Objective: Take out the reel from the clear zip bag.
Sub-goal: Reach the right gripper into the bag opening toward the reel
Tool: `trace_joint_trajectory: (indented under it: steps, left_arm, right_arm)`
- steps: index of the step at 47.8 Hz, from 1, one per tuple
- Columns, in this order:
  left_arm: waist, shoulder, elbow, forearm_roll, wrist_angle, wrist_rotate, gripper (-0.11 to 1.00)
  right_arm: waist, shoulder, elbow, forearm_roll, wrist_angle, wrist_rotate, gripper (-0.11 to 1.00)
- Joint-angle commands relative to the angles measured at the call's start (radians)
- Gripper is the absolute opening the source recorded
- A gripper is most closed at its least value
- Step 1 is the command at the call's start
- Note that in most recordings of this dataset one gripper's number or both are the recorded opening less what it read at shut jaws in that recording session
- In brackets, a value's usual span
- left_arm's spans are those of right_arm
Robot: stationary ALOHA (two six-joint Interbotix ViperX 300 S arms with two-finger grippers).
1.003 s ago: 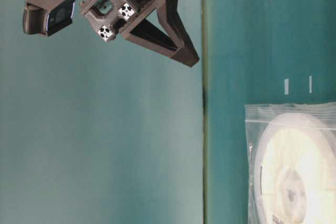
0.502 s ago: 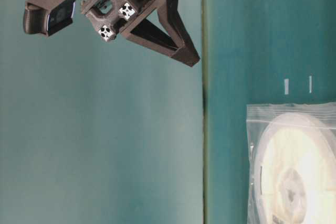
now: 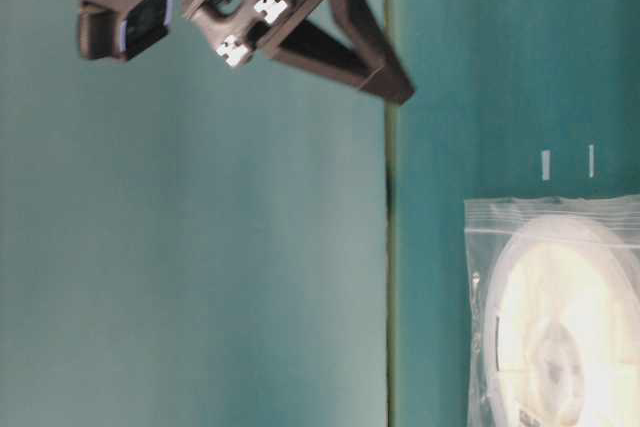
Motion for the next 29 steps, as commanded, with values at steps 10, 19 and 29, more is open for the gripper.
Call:
trace_joint_trajectory:
  steps: [10,19,29]
  left_arm:
    - [-0.003,-0.002,-0.028,0.002,0.005,0.055,0.01]
    - [-0.003,-0.002,-0.023,0.002,0.020,0.057,0.01]
    - [-0.003,-0.003,-0.020,0.003,0.032,0.057,0.01]
  right_arm:
    - [0.049,0.081,-0.015,0.063,-0.021,0.008,0.14]
    - [0.040,0.178,-0.078,0.064,-0.025,0.005,0.59]
    - [0.037,0.268,-0.164,0.063,-0.043,0.005,0.71]
